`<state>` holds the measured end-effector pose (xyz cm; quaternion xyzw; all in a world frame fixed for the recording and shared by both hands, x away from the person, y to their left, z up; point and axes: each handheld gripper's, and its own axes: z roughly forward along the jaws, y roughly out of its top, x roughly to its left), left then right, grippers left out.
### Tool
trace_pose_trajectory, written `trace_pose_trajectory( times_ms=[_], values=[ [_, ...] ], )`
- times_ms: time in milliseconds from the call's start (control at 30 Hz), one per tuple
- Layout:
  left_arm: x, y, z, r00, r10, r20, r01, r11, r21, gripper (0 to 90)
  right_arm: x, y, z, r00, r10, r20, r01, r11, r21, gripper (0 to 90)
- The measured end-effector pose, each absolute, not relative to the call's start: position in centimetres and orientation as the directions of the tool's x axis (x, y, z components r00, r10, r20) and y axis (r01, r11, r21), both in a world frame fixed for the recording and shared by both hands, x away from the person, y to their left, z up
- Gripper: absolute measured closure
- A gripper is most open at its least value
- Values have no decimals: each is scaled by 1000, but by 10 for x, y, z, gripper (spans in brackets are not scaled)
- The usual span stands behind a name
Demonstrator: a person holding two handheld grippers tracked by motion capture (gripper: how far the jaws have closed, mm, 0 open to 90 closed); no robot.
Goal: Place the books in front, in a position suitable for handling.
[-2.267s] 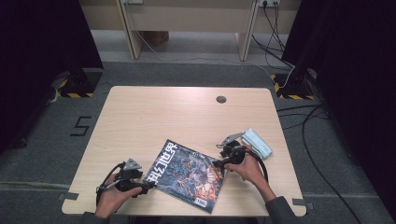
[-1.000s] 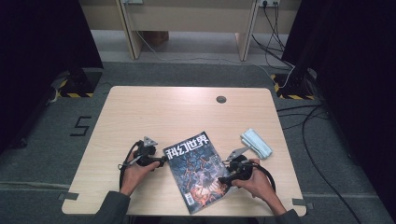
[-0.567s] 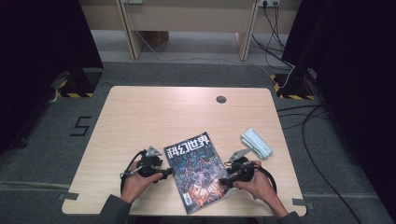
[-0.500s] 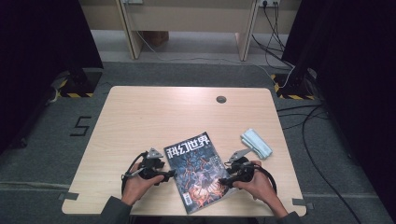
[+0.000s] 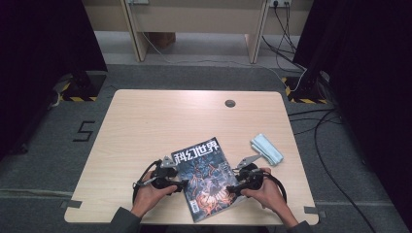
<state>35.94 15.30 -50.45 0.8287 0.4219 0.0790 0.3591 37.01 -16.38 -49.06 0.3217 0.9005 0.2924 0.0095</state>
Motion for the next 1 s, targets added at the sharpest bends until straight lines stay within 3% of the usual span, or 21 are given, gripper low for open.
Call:
trace_pose_trajectory(
  times_ms=[1000],
  values=[
    [421,148,-508,589,796,-144,619,-329,713,453,375,-147,-490,-785,604,139,573,622,534,371]
  ],
)
